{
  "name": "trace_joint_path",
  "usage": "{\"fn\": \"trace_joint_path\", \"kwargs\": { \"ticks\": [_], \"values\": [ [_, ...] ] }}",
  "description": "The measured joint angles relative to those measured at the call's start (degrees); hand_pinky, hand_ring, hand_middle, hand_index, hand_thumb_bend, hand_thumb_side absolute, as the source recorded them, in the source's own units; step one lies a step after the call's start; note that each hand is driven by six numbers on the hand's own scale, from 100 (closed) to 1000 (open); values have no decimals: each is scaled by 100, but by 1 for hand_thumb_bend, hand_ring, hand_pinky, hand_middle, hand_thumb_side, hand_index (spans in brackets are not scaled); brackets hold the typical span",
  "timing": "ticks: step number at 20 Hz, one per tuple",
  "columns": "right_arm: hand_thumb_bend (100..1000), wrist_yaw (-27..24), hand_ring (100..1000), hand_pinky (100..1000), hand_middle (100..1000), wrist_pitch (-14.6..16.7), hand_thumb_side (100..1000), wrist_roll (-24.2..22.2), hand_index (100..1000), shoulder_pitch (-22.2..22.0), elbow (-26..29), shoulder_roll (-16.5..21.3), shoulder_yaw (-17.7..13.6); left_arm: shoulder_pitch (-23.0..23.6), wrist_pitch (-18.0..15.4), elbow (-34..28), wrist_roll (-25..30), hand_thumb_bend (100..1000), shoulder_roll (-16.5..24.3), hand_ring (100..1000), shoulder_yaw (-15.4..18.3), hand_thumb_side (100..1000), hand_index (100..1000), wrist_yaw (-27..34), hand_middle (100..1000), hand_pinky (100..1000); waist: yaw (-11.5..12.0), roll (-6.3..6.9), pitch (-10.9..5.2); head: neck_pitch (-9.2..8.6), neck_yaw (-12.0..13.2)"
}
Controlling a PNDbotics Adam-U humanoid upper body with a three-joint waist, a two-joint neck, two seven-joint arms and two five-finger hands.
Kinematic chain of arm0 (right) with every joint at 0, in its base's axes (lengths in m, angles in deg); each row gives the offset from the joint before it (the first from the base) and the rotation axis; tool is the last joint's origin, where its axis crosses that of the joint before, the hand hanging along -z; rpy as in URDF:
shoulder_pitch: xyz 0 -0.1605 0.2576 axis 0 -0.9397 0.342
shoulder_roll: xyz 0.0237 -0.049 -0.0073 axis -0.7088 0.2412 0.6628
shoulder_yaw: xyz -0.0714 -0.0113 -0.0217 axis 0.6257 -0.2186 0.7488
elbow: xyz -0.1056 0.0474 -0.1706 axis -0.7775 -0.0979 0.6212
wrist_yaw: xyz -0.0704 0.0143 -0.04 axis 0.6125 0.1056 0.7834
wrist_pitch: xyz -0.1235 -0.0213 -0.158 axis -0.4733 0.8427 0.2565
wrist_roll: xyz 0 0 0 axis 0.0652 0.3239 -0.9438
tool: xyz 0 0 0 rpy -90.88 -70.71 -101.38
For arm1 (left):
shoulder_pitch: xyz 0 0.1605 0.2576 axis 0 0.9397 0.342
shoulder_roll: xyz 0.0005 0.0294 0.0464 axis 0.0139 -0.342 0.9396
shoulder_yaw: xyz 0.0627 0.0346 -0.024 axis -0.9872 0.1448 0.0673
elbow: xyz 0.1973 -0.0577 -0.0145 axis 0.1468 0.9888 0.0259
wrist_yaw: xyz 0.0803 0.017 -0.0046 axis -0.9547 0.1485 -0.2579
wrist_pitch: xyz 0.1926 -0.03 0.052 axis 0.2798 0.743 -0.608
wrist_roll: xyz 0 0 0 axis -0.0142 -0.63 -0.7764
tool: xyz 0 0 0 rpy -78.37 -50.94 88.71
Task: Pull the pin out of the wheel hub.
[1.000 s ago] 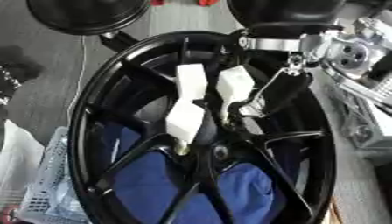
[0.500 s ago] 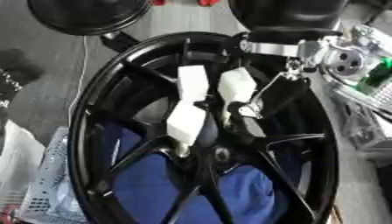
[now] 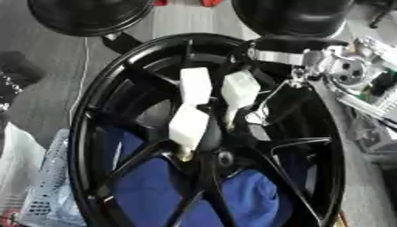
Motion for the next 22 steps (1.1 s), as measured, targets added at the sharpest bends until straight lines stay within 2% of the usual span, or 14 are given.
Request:
{"fn": "trace_joint_path", "kwargs": {
  "ticks": [5,11,15,20,22],
  "values": [
    [399,8,840,818,845,-103,100,94,820,-49,0,17,-47,0,7,0,8,100,-11,715,-27,744,770,0,628,837,-7,11,4,-35,-5],
    [399,-7,830,809,793,-163,100,164,786,-47,0,17,-69,0,11,0,12,100,-46,716,-28,745,770,0,628,837,-13,13,16,-71,-17],
    [393,-76,824,811,722,-165,100,183,717,-43,0,17,-68,0,13,0,13,100,-48,716,-28,746,770,0,628,837,-15,12,16,-71,-20],
    [346,-139,801,807,582,-171,100,190,568,-43,0,17,-65,0,14,0,12,100,-49,717,-28,747,770,0,628,837,-14,8,26,-72,-30],
    [329,-170,794,803,554,-172,100,189,538,-43,0,17,-65,0,14,0,12,100,-49,717,-28,747,770,-1,628,838,-12,7,29,-72,-31]
  ]
}}
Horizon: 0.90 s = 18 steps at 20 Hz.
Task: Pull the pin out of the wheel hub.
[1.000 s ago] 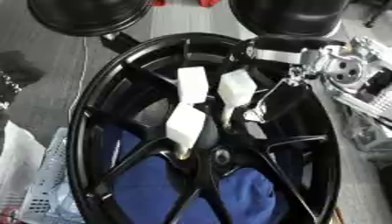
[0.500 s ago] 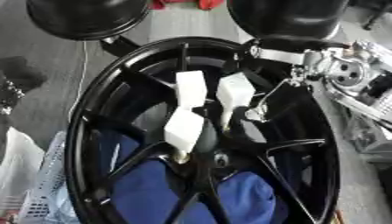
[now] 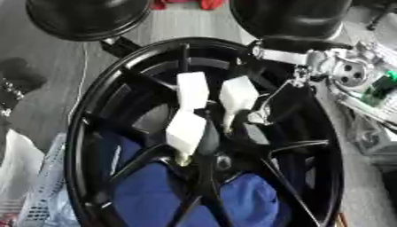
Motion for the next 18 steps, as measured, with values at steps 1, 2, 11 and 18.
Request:
{"fn": "trace_joint_path", "kwargs": {
  "ticks": [1,2,11,18],
  "values": [
    [314,-10,786,798,536,-2,100,2,519,0,0,0,0,0,0,0,0,100,0,717,0,747,770,0,628,838,1,-2,0,0,-1],
    [291,-16,778,792,519,-7,100,7,499,0,0,0,0,0,1,0,-1,100,0,717,0,748,770,0,628,838,1,-5,1,0,-1],
    [100,-137,699,727,453,-48,100,330,410,0,0,-3,-11,0,26,0,-13,100,-1,718,0,749,770,0,629,838,5,-12,1,0,-3],
    [100,-312,662,690,418,13,100,597,363,45,1,-5,-335,0,34,0,-15,100,-2,719,0,747,770,0,630,839,-11,-13,0,0,5]
  ]
}}
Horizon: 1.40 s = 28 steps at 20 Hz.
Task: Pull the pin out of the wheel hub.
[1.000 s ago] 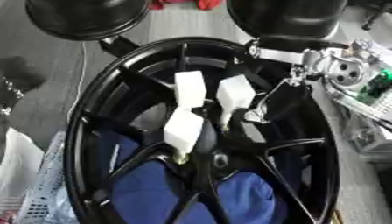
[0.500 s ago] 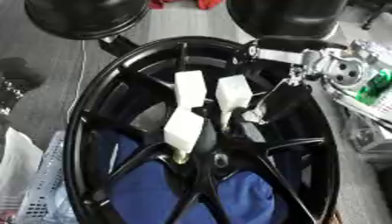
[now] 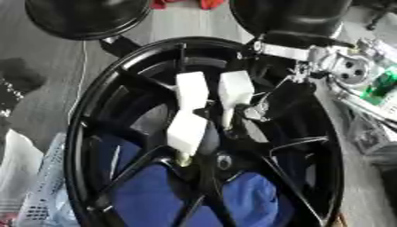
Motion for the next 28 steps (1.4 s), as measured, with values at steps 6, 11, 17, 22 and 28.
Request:
{"fn": "trace_joint_path", "kwargs": {
  "ticks": [6,11,17,22,28],
  "values": [
    [100,5,645,656,414,186,100,150,341,-242,33,151,-685,0,2,0,-2,100,-1,719,1,745,770,-2,631,839,-45,3,-3,-3,56],
    [100,93,625,604,405,228,100,747,315,-828,32,416,-1607,1,4,0,-12,100,-2,719,4,743,770,-12,631,839,-100,36,-3,-6,110],
    [100,95,621,586,404,49,100,1730,308,-1739,31,699,-2596,1,0,0,-47,100,-2,720,26,742,770,-28,631,839,-182,66,-4,-6,182],
    [100,102,616,571,406,-553,100,2642,306,-2690,31,765,-3289,7,-14,0,-78,100,-2,720,55,742,770,-43,631,839,-255,95,-4,-15,259],
    [100,3,628,585,435,-1082,100,3650,334,-3804,25,600,-3974,28,-26,0,-135,100,-2,721,99,736,770,-71,632,839,-341,127,-4,-52,341]
  ]
}}
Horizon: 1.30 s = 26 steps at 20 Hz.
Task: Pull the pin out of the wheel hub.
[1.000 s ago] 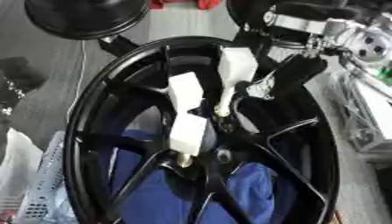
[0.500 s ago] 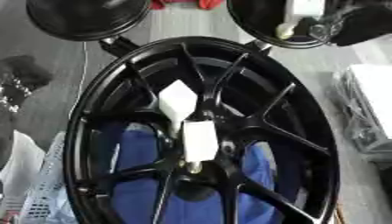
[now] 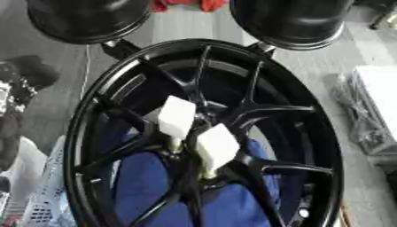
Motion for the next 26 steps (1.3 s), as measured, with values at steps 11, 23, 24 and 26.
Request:
{"fn": "trace_joint_path", "kwargs": {
  "ticks": [11,23,24,26],
  "values": [
    [246,-1331,729,656,643,1048,100,1048,567,-831,-950,-601,-283,-10,-27,0,-70,100,1,721,48,732,770,-13,632,839,-12,36,0,-4,21],
    [385,-2314,876,751,882,1337,100,1337,805,-1066,-1266,-822,-212,-10,-44,0,-94,100,2,720,62,733,769,-24,630,837,-18,35,-26,-4,23],
    [380,-2314,874,748,881,1337,100,1337,803,-1076,-1266,-824,-215,-10,-43,0,-95,100,2,720,62,733,769,-24,630,837,-21,35,-26,-4,23],
    [367,-2313,864,732,873,1344,100,1344,790,-1080,-1266,-836,-228,-10,-40,0,-100,100,2,720,63,733,769,-25,630,837,-24,35,-27,-4,23]
  ]
}}
